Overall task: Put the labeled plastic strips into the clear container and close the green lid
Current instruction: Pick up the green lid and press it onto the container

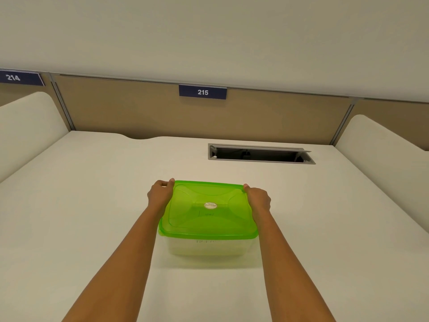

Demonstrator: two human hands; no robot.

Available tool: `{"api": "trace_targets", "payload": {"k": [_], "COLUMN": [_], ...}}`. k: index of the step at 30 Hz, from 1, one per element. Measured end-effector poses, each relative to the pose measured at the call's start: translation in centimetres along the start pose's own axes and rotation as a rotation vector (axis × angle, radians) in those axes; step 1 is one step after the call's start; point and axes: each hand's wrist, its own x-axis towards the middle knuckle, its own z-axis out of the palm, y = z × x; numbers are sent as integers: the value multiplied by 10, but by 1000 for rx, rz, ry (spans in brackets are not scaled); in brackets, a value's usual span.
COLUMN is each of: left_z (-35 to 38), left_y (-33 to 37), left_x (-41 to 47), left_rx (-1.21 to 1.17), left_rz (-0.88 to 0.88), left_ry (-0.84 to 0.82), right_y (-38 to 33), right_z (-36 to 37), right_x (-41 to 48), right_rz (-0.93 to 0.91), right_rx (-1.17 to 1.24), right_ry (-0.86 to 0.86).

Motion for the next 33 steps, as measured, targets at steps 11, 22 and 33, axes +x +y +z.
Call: {"api": "trace_targets", "payload": {"k": [11,22,33], "left_z": [-3,0,-6], "left_y": [-1,2,5], "left_x": [5,11,18], "left_rx": [-33,-141,-271], "left_rz": [-41,-196,-314], "left_ry": [-31,0,-53], "right_y": [-3,-2,-3], "right_z": [-4,-2,-1], "right_x": [5,5,5], "right_rz": [126,128,113], "right_rx": [75,58,52], "right_ry": [-25,-22,-29]}}
